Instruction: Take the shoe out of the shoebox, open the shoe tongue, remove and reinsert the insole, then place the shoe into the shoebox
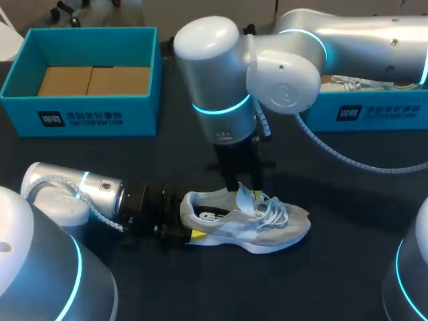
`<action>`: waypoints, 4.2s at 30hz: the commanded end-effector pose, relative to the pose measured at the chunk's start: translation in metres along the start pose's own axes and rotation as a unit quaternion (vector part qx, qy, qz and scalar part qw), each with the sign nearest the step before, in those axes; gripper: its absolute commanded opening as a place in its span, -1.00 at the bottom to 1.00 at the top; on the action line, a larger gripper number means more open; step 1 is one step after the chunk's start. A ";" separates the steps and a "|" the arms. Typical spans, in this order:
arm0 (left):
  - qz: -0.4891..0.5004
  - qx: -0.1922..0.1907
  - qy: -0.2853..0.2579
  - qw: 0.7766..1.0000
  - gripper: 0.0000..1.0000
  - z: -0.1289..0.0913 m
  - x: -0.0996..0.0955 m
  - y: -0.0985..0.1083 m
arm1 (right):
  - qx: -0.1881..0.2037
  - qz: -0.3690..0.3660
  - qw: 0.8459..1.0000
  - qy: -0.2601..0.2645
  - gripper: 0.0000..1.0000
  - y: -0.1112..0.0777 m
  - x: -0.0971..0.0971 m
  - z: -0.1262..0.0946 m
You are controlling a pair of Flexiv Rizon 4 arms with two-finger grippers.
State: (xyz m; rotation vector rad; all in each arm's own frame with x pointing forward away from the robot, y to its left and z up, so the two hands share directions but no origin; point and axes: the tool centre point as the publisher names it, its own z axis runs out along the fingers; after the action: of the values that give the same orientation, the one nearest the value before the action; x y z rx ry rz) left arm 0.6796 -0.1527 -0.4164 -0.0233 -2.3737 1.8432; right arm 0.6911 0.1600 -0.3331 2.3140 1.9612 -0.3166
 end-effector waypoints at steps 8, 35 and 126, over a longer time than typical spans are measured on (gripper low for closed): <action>-0.001 -0.002 0.000 1.000 -1.00 -0.001 -0.001 0.002 | -0.006 0.145 0.989 0.011 -1.00 -0.012 -0.008 -0.010; -0.001 -0.002 0.000 1.000 -1.00 -0.001 -0.001 0.002 | -0.098 0.109 0.958 0.245 -1.00 -0.018 -0.070 0.008; -0.001 -0.002 0.000 1.000 -1.00 -0.001 -0.001 0.002 | -0.130 -0.474 0.854 0.170 -1.00 -0.032 -0.007 -0.113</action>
State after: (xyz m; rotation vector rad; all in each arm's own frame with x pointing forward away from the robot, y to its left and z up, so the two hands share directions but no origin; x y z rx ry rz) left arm 0.6797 -0.1526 -0.4166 -0.0235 -2.3737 1.8431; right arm 0.6685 0.1880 -0.2149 1.1349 2.9363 0.2822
